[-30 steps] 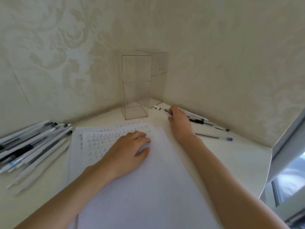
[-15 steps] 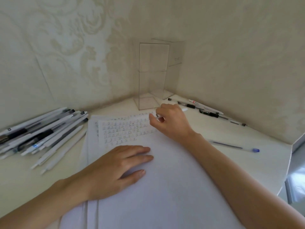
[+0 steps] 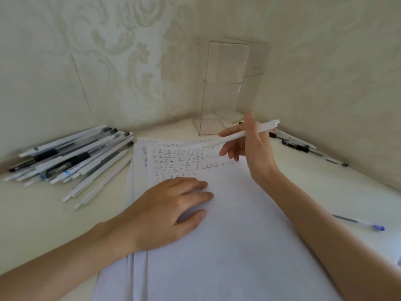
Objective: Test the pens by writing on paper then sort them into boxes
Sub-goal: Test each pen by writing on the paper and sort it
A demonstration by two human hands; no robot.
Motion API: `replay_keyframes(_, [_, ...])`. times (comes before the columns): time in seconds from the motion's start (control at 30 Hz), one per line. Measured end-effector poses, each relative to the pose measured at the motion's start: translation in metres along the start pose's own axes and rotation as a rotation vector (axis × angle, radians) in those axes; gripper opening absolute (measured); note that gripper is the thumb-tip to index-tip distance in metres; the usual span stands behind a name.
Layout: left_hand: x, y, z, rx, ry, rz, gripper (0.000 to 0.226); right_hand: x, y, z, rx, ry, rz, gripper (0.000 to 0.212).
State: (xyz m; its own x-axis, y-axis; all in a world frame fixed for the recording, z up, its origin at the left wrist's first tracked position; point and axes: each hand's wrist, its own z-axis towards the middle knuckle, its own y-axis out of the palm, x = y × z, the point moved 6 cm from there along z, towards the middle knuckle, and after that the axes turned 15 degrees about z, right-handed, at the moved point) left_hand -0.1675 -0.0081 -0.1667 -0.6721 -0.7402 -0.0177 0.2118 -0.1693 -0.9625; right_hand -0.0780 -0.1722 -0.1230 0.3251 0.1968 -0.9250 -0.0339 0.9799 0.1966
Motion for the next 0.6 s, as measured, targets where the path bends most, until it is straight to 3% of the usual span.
replay_keyframes(0.13, [-0.003,0.002,0.0,-0.037,-0.03,-0.036,0.055,0.012,0.016,-0.007,-0.121,0.083,-0.064,0.019])
replay_keyframes(0.27, [-0.002,0.002,0.0,-0.042,-0.008,-0.027,0.056,0.031,0.025,-0.009,-0.254,0.213,0.119,0.02])
replay_keyframes(0.37, [-0.002,0.002,0.0,-0.041,-0.012,-0.027,0.056,0.035,0.022,-0.005,-0.22,0.277,0.28,0.019])
replay_keyframes(0.6, [-0.003,0.005,0.0,-0.056,-0.023,-0.034,0.054,0.037,0.024,-0.005,-0.253,0.258,0.211,0.024])
